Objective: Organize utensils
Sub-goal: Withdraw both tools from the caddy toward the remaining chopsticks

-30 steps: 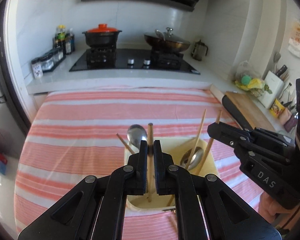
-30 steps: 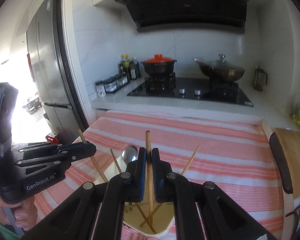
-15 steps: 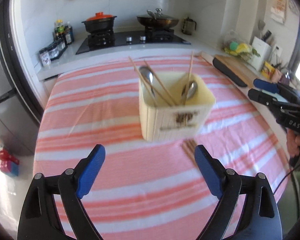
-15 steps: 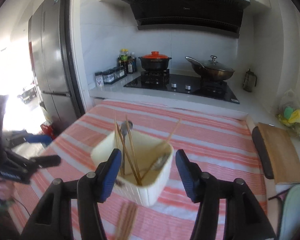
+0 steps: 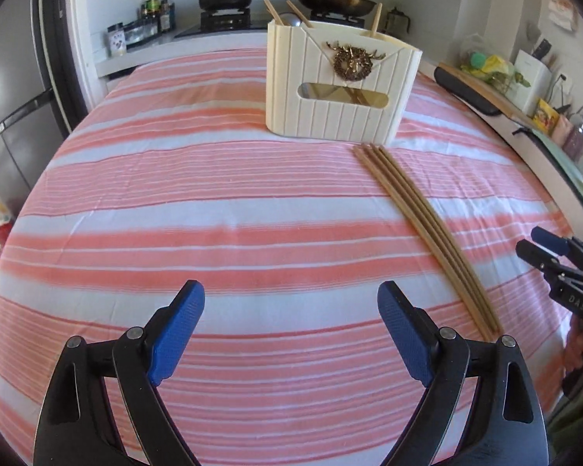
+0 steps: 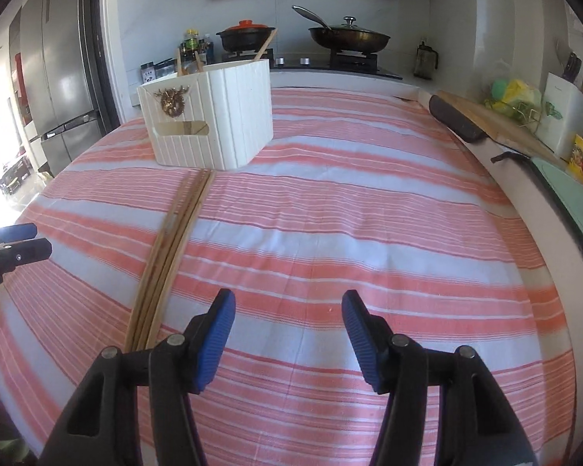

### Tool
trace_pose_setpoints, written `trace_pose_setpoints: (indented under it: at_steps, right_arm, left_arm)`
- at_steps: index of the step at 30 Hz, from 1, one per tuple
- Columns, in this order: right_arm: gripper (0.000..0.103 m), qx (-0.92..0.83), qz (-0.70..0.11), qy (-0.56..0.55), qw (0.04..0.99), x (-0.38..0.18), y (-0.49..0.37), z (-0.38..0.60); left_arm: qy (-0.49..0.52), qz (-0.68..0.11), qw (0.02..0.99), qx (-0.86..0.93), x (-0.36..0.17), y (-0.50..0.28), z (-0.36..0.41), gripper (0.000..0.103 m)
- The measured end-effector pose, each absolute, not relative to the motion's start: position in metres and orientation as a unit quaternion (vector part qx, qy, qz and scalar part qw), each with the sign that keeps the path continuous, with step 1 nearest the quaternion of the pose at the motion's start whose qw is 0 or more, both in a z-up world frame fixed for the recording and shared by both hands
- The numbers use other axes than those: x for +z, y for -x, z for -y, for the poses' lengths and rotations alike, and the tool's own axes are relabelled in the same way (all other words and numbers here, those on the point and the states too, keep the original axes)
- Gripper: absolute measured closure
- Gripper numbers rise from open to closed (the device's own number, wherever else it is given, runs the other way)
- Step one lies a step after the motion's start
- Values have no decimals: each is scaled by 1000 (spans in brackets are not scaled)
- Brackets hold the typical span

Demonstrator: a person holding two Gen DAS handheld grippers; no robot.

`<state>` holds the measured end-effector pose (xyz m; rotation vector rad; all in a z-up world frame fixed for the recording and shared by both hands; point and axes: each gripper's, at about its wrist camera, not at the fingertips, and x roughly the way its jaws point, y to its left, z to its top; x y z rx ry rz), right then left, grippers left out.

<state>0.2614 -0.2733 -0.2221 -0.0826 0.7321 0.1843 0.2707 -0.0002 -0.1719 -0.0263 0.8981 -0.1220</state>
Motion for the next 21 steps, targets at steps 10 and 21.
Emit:
trace_pose_setpoints:
  at_steps: [10, 21]
  right_arm:
    - [45, 28, -401, 4, 916, -235, -281, 290]
    - [45, 1, -397, 6, 918, -235, -279, 293]
  left_arm:
    - [14, -443, 896, -39, -193, -281, 2, 12]
    - [16, -448, 893, -36, -195, -282, 1, 6]
